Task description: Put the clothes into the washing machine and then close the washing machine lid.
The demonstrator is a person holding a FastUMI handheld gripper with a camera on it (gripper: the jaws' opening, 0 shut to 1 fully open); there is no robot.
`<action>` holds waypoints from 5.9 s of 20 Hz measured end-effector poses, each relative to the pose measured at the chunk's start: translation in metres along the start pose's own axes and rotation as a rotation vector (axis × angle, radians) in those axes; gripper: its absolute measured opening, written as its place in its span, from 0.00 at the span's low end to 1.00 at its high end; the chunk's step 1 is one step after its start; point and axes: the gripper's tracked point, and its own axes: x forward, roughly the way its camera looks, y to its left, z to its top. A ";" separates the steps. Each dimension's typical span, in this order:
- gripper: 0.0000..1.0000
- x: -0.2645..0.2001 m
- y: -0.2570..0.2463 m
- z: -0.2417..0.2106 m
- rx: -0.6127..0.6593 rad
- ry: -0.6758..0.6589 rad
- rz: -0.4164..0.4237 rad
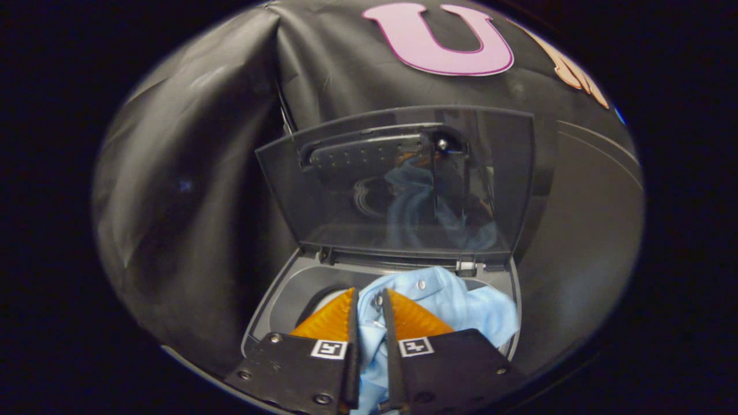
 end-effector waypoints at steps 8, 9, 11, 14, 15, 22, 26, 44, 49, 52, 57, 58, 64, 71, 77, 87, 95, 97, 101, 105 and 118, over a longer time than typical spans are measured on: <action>0.58 -0.016 -0.003 0.044 -0.014 -0.105 -0.016; 0.65 -0.015 -0.006 0.051 -0.023 -0.119 -0.030; 0.78 -0.020 -0.008 0.064 -0.033 -0.148 -0.047; 0.92 -0.026 -0.007 0.087 -0.036 -0.210 -0.075; 0.97 -0.027 -0.006 0.098 -0.038 -0.243 -0.082; 0.97 -0.039 -0.001 0.205 -0.083 -0.506 -0.151; 0.97 -0.002 -0.017 0.216 -0.093 -0.439 -0.228; 0.98 0.058 -0.047 0.208 -0.045 -0.359 -0.209; 0.98 0.056 -0.046 0.205 -0.049 -0.347 -0.197; 0.98 0.050 -0.046 0.205 -0.052 -0.340 -0.177; 0.98 0.031 -0.044 0.185 -0.052 -0.321 -0.161; 0.98 0.029 -0.039 0.174 -0.053 -0.312 -0.160; 0.98 0.019 -0.032 0.141 -0.067 -0.278 -0.160; 0.97 -0.024 -0.032 0.158 -0.059 -0.381 -0.142; 0.97 -0.105 -0.062 0.179 -0.049 -0.510 -0.184; 0.97 -0.258 -0.165 0.173 -0.042 -0.654 -0.371; 0.97 -0.300 -0.246 0.107 -0.062 -0.667 -0.405; 0.97 -0.311 -0.264 0.091 -0.033 -0.683 -0.407; 0.97 -0.332 -0.288 0.059 -0.003 -0.754 -0.372; 0.97 -0.343 -0.311 0.002 -0.165 -0.736 -0.415; 0.97 -0.340 -0.289 -0.151 -0.042 -0.630 -0.242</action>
